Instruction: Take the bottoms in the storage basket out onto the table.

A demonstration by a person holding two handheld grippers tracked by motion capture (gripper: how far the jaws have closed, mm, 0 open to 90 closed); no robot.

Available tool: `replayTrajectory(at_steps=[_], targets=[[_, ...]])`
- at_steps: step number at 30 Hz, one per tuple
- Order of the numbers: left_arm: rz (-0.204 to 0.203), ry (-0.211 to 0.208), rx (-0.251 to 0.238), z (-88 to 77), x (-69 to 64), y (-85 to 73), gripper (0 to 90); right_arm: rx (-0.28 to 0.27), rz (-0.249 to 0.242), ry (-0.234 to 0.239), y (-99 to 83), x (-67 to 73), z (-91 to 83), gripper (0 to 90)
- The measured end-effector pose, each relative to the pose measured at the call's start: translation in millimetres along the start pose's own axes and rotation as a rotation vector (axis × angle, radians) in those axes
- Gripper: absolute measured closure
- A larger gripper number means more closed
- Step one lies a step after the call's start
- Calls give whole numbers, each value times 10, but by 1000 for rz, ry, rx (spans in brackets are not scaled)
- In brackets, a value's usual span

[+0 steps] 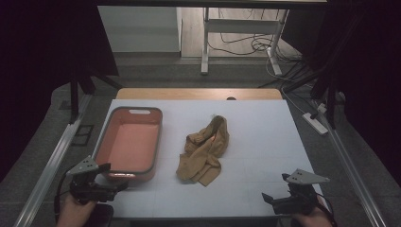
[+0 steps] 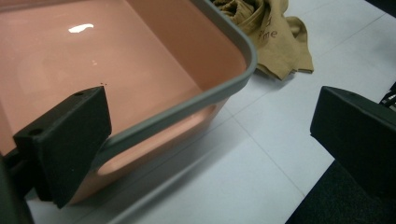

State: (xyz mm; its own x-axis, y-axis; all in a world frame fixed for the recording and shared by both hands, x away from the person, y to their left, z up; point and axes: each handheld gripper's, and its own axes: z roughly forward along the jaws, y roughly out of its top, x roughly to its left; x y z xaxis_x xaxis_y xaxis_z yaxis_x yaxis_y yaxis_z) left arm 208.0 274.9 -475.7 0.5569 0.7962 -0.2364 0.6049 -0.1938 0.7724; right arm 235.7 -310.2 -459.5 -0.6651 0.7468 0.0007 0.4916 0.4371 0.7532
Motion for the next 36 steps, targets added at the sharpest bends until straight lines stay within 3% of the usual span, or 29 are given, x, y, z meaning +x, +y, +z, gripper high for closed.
replayTrajectory(at_steps=[13,28,36], targets=[[-18,35,5,-89,46,-140,0,2,1,-1,0,-2,0,1],[-33,43,21,-141,78,-225,0,4,0,-4,1,1,2,1],[-35,40,55,-153,87,-248,0,4,-2,-4,2,5,3,1]])
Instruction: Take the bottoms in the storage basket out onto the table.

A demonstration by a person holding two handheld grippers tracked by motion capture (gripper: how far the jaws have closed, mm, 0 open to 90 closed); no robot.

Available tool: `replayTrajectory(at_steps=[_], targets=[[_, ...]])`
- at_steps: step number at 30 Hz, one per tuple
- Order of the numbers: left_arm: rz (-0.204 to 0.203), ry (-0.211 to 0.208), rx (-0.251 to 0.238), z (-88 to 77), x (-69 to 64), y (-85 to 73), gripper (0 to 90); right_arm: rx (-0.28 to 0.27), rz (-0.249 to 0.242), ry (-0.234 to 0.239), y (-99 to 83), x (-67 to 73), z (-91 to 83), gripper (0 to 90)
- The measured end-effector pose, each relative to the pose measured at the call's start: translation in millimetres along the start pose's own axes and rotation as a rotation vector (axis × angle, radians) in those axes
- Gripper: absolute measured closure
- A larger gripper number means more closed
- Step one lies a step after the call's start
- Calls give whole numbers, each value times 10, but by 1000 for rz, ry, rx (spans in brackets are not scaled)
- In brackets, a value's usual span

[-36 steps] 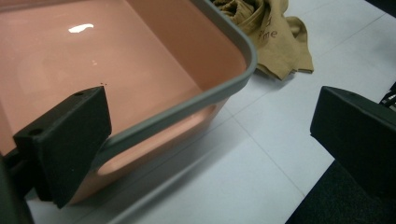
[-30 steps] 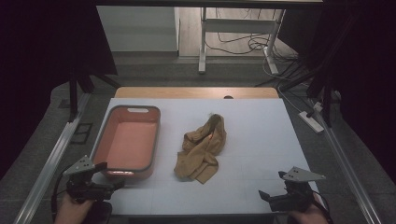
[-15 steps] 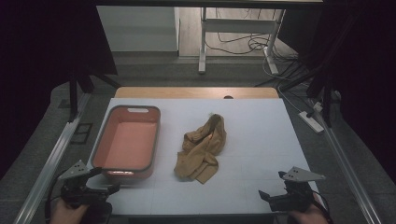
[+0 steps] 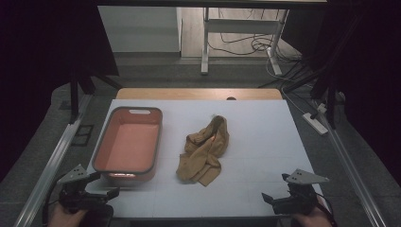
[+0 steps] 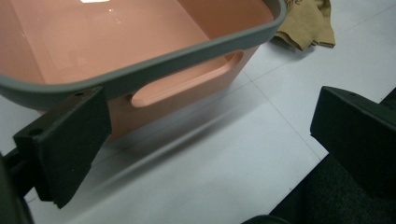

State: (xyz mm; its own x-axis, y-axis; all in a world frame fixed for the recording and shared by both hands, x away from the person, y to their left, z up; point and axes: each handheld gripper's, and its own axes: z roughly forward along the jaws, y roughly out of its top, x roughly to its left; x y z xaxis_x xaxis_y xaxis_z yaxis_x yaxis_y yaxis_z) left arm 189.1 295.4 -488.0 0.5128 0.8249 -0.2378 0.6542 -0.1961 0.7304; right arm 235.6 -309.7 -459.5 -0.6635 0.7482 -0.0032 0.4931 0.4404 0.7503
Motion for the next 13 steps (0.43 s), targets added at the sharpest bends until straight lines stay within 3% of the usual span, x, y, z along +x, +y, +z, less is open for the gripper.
replayTrajectory(at_steps=[13], targets=[[0,-17,35,13,5,-4,0,6,-6,-4,2,6,6,1]])
